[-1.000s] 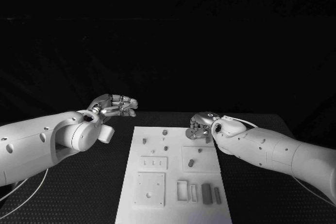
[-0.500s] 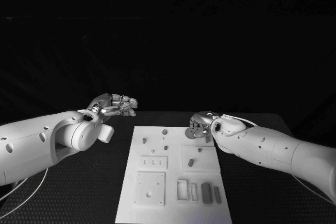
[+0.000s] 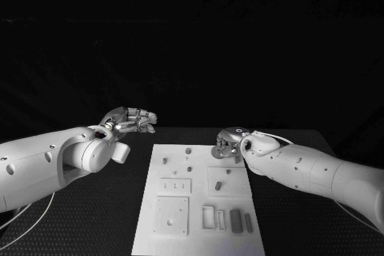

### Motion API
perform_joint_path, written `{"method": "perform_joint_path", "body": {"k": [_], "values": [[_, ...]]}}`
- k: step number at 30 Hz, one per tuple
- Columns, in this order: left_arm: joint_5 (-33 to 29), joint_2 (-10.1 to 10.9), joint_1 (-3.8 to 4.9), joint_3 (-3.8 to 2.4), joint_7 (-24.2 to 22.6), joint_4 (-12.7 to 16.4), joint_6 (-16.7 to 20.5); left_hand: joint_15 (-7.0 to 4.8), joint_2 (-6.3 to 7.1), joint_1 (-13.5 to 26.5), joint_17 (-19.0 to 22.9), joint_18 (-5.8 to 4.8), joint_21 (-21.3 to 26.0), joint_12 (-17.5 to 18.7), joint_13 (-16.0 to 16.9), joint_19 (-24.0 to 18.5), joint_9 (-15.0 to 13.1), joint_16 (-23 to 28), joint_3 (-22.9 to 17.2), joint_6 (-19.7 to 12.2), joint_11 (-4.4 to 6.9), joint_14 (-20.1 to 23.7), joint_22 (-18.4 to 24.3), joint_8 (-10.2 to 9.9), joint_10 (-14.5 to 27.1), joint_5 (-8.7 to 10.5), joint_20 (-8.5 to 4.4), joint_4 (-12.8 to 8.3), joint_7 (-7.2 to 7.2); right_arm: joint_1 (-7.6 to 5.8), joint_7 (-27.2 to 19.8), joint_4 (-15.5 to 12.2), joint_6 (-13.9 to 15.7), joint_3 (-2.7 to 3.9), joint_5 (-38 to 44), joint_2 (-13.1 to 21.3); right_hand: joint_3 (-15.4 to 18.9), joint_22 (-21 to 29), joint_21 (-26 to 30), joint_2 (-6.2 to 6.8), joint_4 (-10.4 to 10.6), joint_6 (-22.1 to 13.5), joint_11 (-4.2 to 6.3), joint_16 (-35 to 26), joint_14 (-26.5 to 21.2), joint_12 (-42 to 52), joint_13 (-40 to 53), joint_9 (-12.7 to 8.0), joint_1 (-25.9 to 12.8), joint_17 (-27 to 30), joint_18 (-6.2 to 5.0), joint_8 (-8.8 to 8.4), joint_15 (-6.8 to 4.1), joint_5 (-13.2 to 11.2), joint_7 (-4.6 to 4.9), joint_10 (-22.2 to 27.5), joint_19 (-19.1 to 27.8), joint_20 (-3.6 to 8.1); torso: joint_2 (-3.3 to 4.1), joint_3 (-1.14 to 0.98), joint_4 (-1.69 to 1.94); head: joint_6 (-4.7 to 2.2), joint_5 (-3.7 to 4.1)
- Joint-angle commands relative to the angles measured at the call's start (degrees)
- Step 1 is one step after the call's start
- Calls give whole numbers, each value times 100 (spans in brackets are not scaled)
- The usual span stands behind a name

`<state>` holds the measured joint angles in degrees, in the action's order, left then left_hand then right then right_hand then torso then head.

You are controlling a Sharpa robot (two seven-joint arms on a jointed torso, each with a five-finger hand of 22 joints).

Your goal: Assemble the parts on the task board

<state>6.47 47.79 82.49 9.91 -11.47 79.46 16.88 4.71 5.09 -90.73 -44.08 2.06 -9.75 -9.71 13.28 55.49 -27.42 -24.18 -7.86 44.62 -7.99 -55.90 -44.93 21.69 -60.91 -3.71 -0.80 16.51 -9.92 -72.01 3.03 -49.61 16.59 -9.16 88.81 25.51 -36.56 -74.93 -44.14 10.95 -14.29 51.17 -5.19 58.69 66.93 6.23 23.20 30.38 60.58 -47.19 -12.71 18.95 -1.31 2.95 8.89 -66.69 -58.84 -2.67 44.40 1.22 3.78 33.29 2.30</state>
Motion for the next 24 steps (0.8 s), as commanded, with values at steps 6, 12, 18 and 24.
{"method": "perform_joint_path", "body": {"k": [6,12,18,24], "values": [[21,-5,4,-6,-59,3,-46,8,30,39,-11,1,32,40,7,31,-7,40,32,-10,-31,-45,-8,-34,-8,33,-16,0,-8,124,6,49,-482,-75,99,-50,176,-104,-15,75,128,-68,8,17,-85,-44,-16,-23,-329,22,-229,-71,8,-25,51,-97,14,-11,0,-3,3,7,-2],[21,-14,4,-6,-59,2,-48,8,30,37,-13,1,34,42,8,32,-9,42,31,-10,-31,-46,-9,-35,-8,33,-16,0,-8,138,-37,87,-627,-88,72,-73,203,-104,-4,-31,128,-142,40,21,-123,1,52,-50,-330,29,-229,-119,-20,-24,67,-197,47,-8,4,0,8,7,-4],[21,-5,4,-6,-54,4,-48,8,29,36,-16,1,37,45,10,34,-11,45,30,-10,-31,-48,-11,-38,-10,33,-16,1,-9,144,-117,107,-885,-91,-5,-73,169,-105,1,-229,92,-177,58,25,-145,22,97,-63,-255,29,-228,-140,-37,-23,60,-224,65,-4,0,-1,0,11,-5],[21,-6,4,-6,-53,4,-45,8,28,38,-17,0,38,47,11,35,-13,47,30,-9,-32,-49,-11,-39,-11,33,-16,3,-10,144,-148,120,-1041,-91,-66,-65,245,-116,4,-629,-233,-261,59,50,-223,29,237,-99,-150,27,-229,-187,-37,-24,57,-187,149,-31,1,-1,2,9,-2]]}}
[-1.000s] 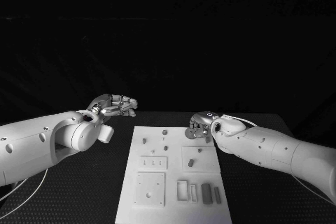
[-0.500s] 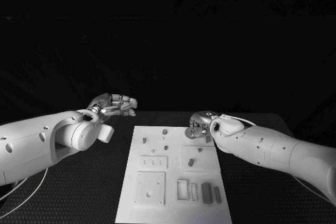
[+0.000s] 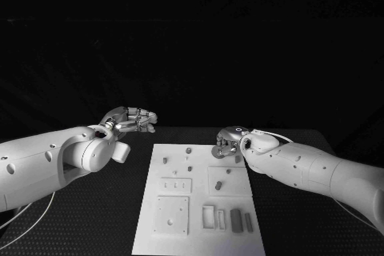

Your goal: Assemble the parts on the task board

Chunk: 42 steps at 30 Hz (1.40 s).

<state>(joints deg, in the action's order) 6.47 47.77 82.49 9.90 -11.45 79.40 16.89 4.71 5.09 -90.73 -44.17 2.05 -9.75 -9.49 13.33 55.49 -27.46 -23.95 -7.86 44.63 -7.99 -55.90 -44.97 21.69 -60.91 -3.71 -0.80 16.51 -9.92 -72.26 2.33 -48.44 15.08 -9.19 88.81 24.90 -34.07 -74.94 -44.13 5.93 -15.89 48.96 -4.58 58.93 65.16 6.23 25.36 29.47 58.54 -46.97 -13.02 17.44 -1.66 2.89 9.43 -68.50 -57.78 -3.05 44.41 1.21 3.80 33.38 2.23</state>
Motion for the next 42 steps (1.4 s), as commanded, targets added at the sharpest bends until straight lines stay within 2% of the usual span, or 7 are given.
{"method": "perform_joint_path", "body": {"k": [1,6,9,15,20,28,42], "values": [[21,-4,4,-5,-56,9,-44,8,27,39,-8,2,39,26,7,35,-10,25,30,-9,-32,-49,-8,-39,-11,33,-15,3,-10,168,-78,2,-902,-87,-66,-4,-11,-114,5,-165,-89,-52,-3,27,-55,25,33,-12,88,6,-197,-43,-1,-17,4,5,55,8,0,0,0,0,5],[21,1,5,-5,-54,10,-42,8,26,39,-10,2,41,28,8,36,-11,27,30,-8,-32,-50,-9,-40,-12,33,-16,3,-10,168,-61,4,-986,-87,-60,-4,-29,-121,6,-219,-103,-39,-19,36,-102,-6,86,-13,342,5,-196,-32,14,-16,10,82,119,11,3,0,-2,5,8],[21,0,5,-5,-52,12,-39,8,26,40,-11,2,42,29,8,36,-12,27,30,-8,-32,-50,-10,-41,-12,33,-16,3,-11,168,-39,5,-1057,-87,39,-7,19,-122,-5,-169,-101,27,-51,50,-128,-53,117,-5,470,5,-194,4,44,-16,34,164,152,-5,2,0,-3,9,7],[21,2,5,-5,-51,15,-36,8,27,38,-13,2,44,31,9,37,-14,29,29,-8,-32,-51,-10,-42,-12,33,-16,2,-12,168,53,-40,-1031,-88,266,-14,51,-114,-15,-87,-103,185,-78,65,-161,-113,151,18,681,16,-195,86,70,-17,-23,234,182,-25,1,-1,-5,23,4],[21,9,5,-5,-52,21,-33,8,27,38,-14,2,45,33,10,37,-15,31,29,-8,-32,-51,-11,-44,-12,33,-16,2,-13,168,141,-49,-952,-91,360,-31,76,-110,-15,-95,-96,261,-90,65,-183,-134,155,28,701,26,-191,122,83,-17,-50,234,194,-43,-1,0,-5,20,13],[21,13,5,-5,-49,26,-25,8,31,40,-17,2,49,39,11,38,-16,35,30,-13,-35,-52,-13,-49,-8,33,-16,3,-17,168,183,-57,-1141,-93,395,-47,230,-105,-29,-33,-108,208,54,150,-224,218,717,-22,714,16,-198,58,-42,-16,-24,-7,209,-72,2,0,-1,27,17],[22,23,6,-5,-49,37,-19,9,32,39,-22,2,53,46,13,40,-20,40,30,-16,-36,-53,-15,-55,-5,33,-16,2,-20,160,157,-159,-967,-92,273,-9,228,-107,-101,-180,-90,394,127,279,-175,559,1671,-6,657,39,-198,128,-114,-17,-96,128,137,-36,-6,4,-1,17,16]]}}
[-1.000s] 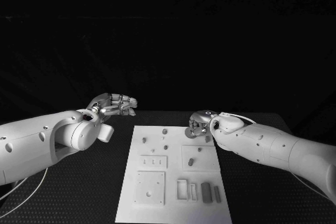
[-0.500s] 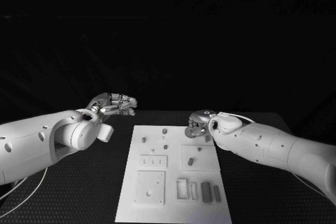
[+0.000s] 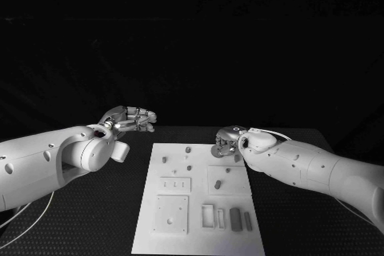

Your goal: Assemble the parts on the task board

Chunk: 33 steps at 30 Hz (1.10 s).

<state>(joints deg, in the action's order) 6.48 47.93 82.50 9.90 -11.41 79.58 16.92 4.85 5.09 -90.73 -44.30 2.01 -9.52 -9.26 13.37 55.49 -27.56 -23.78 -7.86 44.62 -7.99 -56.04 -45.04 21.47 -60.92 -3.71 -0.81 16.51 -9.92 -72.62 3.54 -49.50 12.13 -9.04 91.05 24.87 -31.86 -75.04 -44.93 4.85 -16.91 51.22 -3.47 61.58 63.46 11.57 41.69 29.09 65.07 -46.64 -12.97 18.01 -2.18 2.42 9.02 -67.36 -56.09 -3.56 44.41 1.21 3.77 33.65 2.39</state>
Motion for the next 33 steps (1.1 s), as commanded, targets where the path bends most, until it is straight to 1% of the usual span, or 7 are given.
{"method": "perform_joint_path", "body": {"k": [1,7,14,19,23,30,33], "values": [[21,7,6,-5,-52,18,-21,-5,32,39,-9,5,31,23,9,40,-10,23,29,-16,-37,-40,-8,-33,-5,33,-16,2,-20,188,43,-76,-629,-107,47,5,3,-98,-26,-78,11,183,22,20,4,33,66,36,1,8,-203,79,-69,30,-62,9,-39,19,-4,5,2,-13,-2],[21,18,6,-5,-53,23,-17,-5,33,38,-10,5,33,25,10,41,-11,25,29,-16,-37,-41,-8,-35,-6,33,-16,1,-20,142,132,-160,-368,-106,125,42,-17,-99,-57,-113,12,228,47,45,50,59,175,51,-15,18,-203,100,-94,30,-84,-13,-85,44,-3,4,-2,-30,-10],[21,30,7,-5,-53,30,-12,-5,34,37,-12,5,34,27,11,42,-13,26,29,-15,-37,-41,-9,-36,-6,33,-16,1,-19,75,227,-349,-199,-105,225,112,-29,-97,-93,-77,10,244,90,90,99,142,422,61,-25,27,-203,99,-135,30,-95,-69,-130,79,1,2,-4,-43,-24],[21,35,7,-5,-56,29,-9,-5,34,36,-13,5,35,28,12,42,-14,27,29,-15,-37,-42,-10,-36,-7,33,-16,1,-19,24,298,-558,-68,-103,279,190,-29,-98,-123,-55,12,253,125,152,125,263,715,67,-30,13,-203,92,-170,29,-106,-95,-163,99,-4,0,-6,-51,-34],[21,40,7,-5,-57,27,-7,-5,35,36,-14,5,36,28,12,42,-15,28,29,-15,-37,-42,-10,-37,-7,33,-16,1,-19,-41,377,-843,125,-102,386,267,-35,-98,-139,-37,11,255,136,177,129,310,866,70,-25,10,-203,86,-181,30,-110,-79,-177,110,-1,-3,-7,-48,-64],[21,41,7,-5,-60,31,-4,-5,35,34,-16,5,38,31,14,44,-16,30,28,-15,-37,-43,-12,-39,-8,33,-16,1,-19,-44,527,-1119,418,-102,706,258,-36,-99,-155,3,10,252,142,195,139,330,963,70,-20,10,-203,77,-187,30,-111,-67,-195,121,0,-1,-4,-60,-82],[21,41,7,-5,-63,29,0,-5,35,34,-17,5,39,32,14,44,-17,31,28,-15,-37,-43,-12,-39,-8,33,-16,1,-19,-44,590,-1183,524,-102,770,240,-36,-99,-164,31,12,258,147,203,148,344,1006,71,-18,11,-203,77,-191,29,-114,-80,-205,127,4,-2,1,-60,-88]]}}
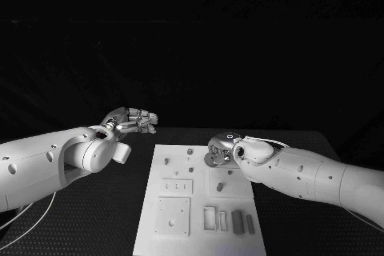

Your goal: Assemble the parts on the task board

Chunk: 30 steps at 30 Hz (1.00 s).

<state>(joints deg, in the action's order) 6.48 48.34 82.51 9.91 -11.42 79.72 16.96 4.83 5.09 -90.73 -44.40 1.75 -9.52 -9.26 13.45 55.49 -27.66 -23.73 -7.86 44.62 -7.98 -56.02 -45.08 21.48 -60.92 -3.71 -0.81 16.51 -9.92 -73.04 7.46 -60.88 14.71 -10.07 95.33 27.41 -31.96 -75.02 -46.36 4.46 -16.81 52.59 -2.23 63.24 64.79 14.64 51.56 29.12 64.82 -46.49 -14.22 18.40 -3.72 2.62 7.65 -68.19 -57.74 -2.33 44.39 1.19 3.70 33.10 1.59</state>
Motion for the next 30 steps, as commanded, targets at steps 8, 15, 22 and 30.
{"method": "perform_joint_path", "body": {"k": [8,15,22,30], "values": [[21,-1,6,-5,-64,15,-1,-3,36,33,-9,32,42,35,8,45,-10,30,28,-15,-38,-46,-10,-42,-7,33,-15,1,-18,-1,313,-204,491,1,451,-54,-32,-99,-29,93,3,131,30,47,29,47,63,70,10,-1,-78,39,-46,10,17,-8,-55,12,6,7,17,-11,-34],[21,2,6,-5,-66,17,-2,-3,36,31,-11,32,44,38,9,46,-12,32,28,-15,-38,-47,-11,-43,-7,33,-15,0,-17,-1,347,-339,646,1,500,-119,-40,-97,-39,115,2,117,35,55,44,46,94,65,20,2,-78,27,-52,10,18,-14,-71,21,4,11,13,-13,-64],[21,-2,6,-6,-66,23,2,-3,37,31,-13,32,46,40,11,47,-14,34,28,-14,-38,-48,-12,-45,-8,33,-15,1,-16,0,347,-313,648,1,525,-298,-43,-97,-42,123,4,110,35,57,48,43,105,63,20,3,-78,20,-53,10,20,-15,-78,24,1,10,10,-21,-78],[21,-35,7,-6,-67,12,-6,-2,36,30,-16,32,49,43,13,48,-16,37,28,-14,-38,-49,-14,-47,-9,33,-15,1,-16,9,363,-142,700,0,595,-568,-44,-96,-44,126,6,106,34,57,51,39,113,61,15,5,-78,16,-53,10,21,-15,-82,26,10,8,33,-34,-65]]}}
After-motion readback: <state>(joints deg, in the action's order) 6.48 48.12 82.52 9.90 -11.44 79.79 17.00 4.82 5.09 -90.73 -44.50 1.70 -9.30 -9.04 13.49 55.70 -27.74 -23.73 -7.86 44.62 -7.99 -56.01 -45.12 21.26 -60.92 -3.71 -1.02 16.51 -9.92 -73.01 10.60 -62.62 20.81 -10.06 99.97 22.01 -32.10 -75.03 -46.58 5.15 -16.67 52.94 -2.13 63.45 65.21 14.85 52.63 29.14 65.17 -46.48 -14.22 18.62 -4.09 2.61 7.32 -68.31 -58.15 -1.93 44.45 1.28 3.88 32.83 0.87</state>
